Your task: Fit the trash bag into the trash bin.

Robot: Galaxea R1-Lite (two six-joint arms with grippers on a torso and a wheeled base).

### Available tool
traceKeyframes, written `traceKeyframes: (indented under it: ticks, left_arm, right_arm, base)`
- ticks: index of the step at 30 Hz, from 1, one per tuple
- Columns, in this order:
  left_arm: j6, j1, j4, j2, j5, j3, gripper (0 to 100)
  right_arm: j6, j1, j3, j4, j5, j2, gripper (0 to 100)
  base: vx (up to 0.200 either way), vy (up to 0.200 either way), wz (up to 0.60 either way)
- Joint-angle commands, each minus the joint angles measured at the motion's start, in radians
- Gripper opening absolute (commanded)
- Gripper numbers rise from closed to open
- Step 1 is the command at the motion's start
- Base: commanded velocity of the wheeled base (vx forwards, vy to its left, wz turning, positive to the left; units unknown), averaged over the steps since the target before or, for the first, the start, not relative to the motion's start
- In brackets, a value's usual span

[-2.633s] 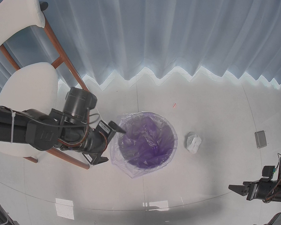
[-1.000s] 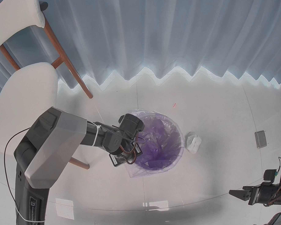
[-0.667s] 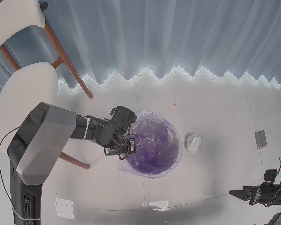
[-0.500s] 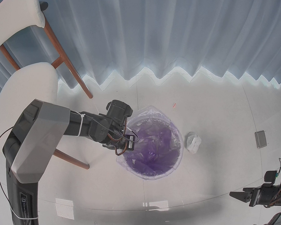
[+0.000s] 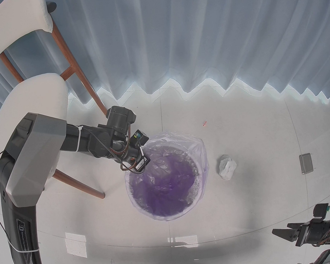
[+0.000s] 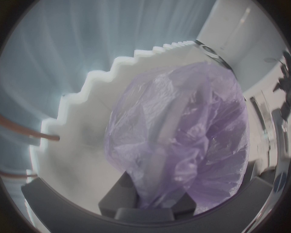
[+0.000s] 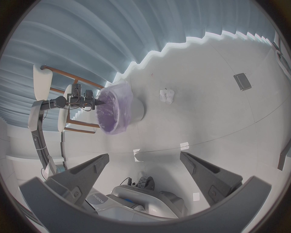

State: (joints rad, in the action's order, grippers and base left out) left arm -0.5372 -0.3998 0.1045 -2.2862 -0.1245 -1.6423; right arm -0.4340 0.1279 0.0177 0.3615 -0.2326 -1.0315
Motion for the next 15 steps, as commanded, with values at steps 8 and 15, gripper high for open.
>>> traceKeyframes:
  ticks: [8,15]
  left_arm:
    - [-0.408,0.107,-0.002,-0.036,-0.233,-0.039,0]
    - [-0.406,0.105,-0.003,-0.044,-0.234,-0.039,0]
  right_arm:
    - [0.005,0.001,-0.016,-0.01,-0.019,0.025,100]
    - [0.005,0.001,-0.016,-0.01,-0.019,0.027,100]
  base:
    - [0.0,0.0,0.0]
    - [0.0,0.0,0.0]
